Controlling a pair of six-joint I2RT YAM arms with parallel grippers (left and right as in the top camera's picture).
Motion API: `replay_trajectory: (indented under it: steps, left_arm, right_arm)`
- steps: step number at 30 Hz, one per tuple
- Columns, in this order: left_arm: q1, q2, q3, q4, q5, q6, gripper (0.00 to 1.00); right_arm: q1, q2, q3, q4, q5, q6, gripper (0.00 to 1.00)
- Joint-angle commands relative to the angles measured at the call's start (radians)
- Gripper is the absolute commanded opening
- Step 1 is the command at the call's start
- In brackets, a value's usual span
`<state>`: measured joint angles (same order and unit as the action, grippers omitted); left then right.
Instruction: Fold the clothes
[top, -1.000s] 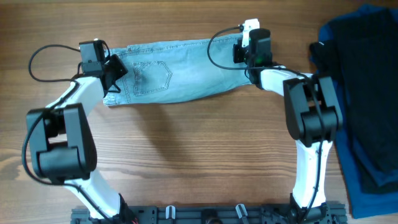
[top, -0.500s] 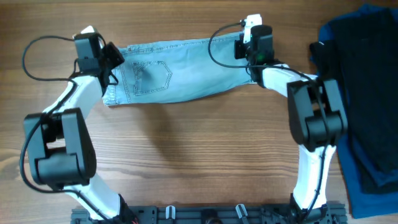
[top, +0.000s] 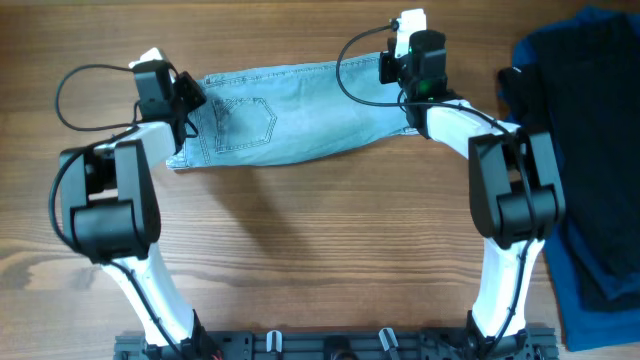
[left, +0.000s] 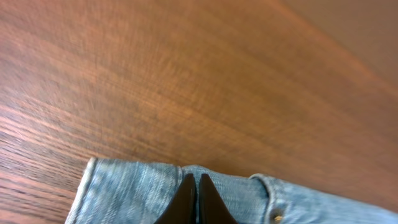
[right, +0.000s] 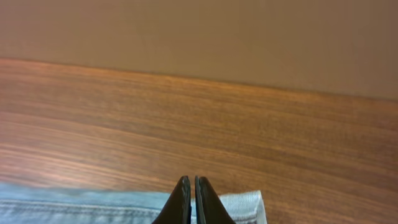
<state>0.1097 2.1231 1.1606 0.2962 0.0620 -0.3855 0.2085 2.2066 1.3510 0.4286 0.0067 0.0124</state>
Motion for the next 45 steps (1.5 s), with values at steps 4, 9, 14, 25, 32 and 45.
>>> replay_trajectory:
  steps: [4,9,14,25,32,45]
  left_arm:
    - [0.0,0.067,0.006,0.009,-0.06,0.016,0.04]
    - [-0.001,0.064,0.006,0.038,-0.059,0.016,0.04]
    - [-0.001,0.013,0.007,0.053,-0.059,0.034,0.04]
    - [-0.001,-0.394,0.006,-0.36,-0.026,-0.021,0.04]
    - [-0.003,-0.415,-0.021,-0.776,-0.018,-0.098,0.04]
    - [-0.003,-0.297,-0.049,-0.78,-0.018,-0.092,0.04]
  right_arm:
    - [-0.021,0.15,0.004,0.108,0.092,-0.01,0.04]
    - [-0.026,0.209,0.004,0.164,0.091,-0.01,0.04]
    - [-0.026,0.185,0.004,0.255,0.091,-0.01,0.04]
    - [-0.024,-0.317,0.004,-0.509,0.082,0.081,0.05]
    - [-0.027,-0.377,-0.061,-0.869,0.002,0.117,0.04]
    - [-0.027,-0.18,-0.116,-0.812,-0.084,0.118,0.04]
